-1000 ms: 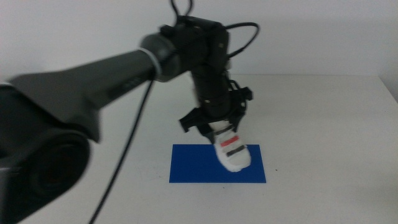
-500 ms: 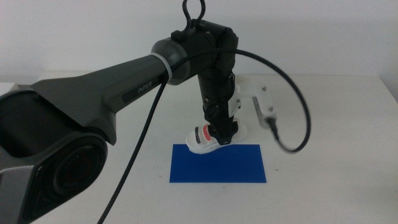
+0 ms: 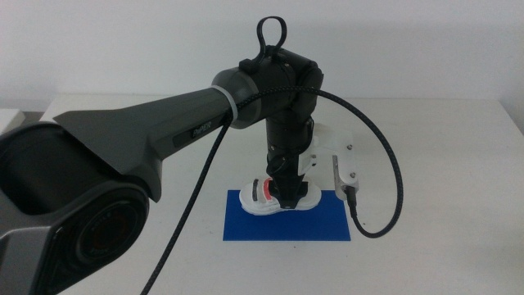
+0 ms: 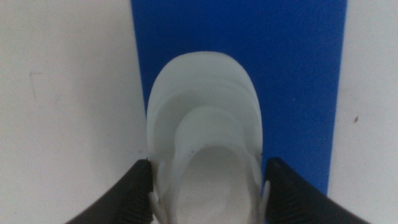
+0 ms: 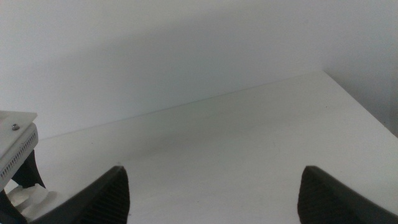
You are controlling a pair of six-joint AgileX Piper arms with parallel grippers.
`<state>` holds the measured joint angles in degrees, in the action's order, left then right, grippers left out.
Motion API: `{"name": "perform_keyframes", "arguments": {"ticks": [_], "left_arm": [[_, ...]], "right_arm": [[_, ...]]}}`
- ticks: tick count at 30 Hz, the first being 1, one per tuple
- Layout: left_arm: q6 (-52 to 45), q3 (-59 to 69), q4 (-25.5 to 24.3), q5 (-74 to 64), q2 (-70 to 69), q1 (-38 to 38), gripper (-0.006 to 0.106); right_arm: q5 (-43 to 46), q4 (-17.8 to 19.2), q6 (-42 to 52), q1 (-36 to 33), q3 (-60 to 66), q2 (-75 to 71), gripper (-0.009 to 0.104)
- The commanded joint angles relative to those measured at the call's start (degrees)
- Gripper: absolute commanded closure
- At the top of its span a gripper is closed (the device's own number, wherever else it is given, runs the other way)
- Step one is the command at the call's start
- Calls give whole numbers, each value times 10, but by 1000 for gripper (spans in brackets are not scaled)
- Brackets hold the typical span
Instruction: Use one arm to grab the shoe from the table and place it on the mat.
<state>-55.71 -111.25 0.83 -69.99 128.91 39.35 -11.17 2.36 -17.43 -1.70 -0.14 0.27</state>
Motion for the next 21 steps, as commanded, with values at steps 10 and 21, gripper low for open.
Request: {"name": "perform_keyframes", "arguments": {"ticks": [10,21], "left_arm": [[-14,21,7,0,-2,6,91],[10,20,0,0,-15,6,7]], "right_arm": [[4,5,2,-1,1,-3,16],[4,5,2,-1,1,-3,16]]}}
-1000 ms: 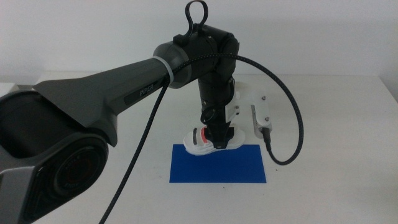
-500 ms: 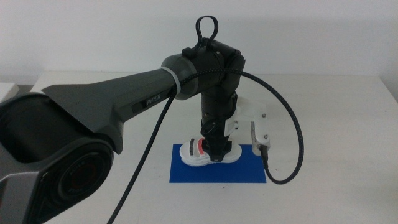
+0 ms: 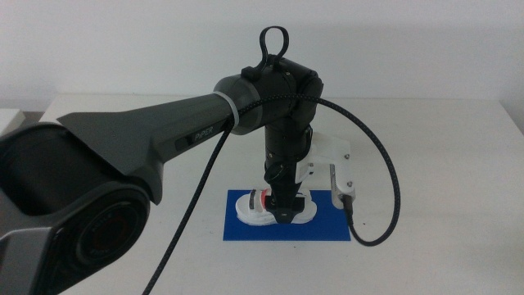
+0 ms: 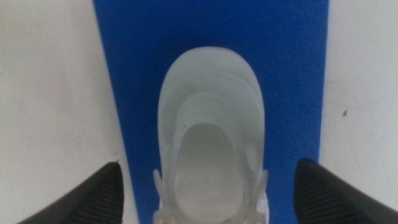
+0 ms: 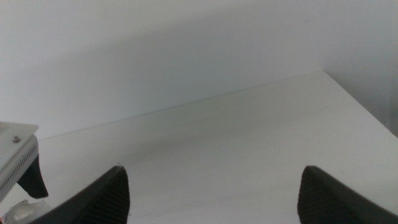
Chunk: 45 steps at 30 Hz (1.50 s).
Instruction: Use one arm to grab the shoe from the table and place it on the mat.
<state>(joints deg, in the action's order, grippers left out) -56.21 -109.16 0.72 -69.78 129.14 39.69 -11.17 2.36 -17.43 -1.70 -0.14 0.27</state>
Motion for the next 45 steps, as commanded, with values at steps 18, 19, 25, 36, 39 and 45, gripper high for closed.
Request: {"name": "perform_keyframes", "arguments": {"ticks": [18,19,25,36,39,45], "left_arm": [[556,269,-54,115,-541,-77,7],[610,306,-66,125,-568,-80,7],[751,481,-186,190,-731,-83,7],[827,761,-243,405,-986,-126,7],[730,834,-156,442,-1058,-199,7],[573,970,-3,551,-1199,-344,7]], "right_arm": [[4,5,2,-1,1,-3,16],[4,5,2,-1,1,-3,16],[4,5,2,-1,1,-3,16],[4,5,2,-1,1,-3,16],[4,5,2,-1,1,-3,16],[5,5,2,-1,1,-3,16]]}}
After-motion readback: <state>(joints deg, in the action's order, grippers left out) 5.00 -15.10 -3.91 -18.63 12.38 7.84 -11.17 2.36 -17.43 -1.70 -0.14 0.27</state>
